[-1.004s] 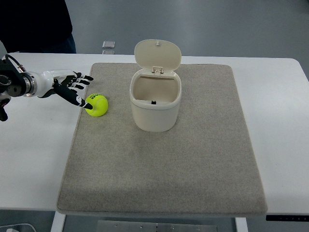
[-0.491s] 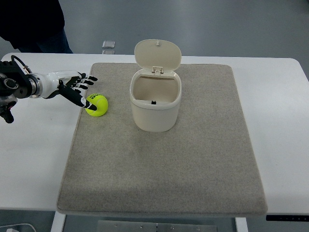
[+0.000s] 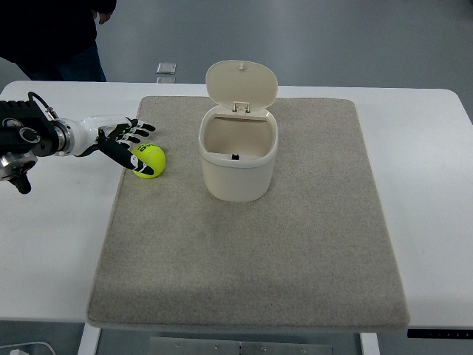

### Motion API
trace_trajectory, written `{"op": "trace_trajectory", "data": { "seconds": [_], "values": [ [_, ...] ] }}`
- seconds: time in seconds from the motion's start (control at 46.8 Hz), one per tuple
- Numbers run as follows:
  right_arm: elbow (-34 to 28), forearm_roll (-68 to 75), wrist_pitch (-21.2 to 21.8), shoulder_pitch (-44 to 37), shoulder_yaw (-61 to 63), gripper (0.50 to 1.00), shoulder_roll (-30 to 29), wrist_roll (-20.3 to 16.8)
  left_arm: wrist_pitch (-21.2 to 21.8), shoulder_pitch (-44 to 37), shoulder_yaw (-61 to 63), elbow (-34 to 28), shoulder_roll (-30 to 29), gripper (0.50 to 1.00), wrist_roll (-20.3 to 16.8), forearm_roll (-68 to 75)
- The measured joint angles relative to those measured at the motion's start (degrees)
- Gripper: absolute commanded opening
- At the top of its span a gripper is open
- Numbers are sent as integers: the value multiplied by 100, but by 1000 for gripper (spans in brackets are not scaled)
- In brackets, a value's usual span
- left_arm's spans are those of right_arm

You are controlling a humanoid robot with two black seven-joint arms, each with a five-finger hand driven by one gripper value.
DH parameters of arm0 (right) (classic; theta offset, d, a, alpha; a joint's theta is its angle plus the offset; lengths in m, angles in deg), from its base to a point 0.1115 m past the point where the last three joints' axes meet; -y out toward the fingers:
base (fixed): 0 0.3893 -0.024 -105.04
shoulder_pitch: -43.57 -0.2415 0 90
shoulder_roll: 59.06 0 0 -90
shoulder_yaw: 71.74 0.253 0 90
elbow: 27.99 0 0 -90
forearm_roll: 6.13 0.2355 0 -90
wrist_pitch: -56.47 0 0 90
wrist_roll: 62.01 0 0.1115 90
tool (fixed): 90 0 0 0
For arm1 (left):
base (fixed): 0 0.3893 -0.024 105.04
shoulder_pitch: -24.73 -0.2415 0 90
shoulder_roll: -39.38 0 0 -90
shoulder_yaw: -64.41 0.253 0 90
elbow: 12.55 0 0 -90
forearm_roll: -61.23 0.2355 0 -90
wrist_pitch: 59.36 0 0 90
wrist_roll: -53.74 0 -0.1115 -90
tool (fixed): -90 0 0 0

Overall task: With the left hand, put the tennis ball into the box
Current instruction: 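Lower the open left hand onto the tennis ball, then close the left hand's fingers around the tennis ball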

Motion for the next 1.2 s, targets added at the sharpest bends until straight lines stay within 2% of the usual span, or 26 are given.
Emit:
{"op": "trace_trajectory", "data": {
  "seconds": [0.214,0.406,1.197],
  "values": [
    [0,0,0,0,0,938,0,0,35,-27,15,1,0,975,0,187],
    [0,-1,0,-1,0,938,0,0,368,-192,32,-119,190,984,0,263],
    [0,0,0,0,0,938,0,0,406,33,176,-104,299,984,10,442]
  ]
}}
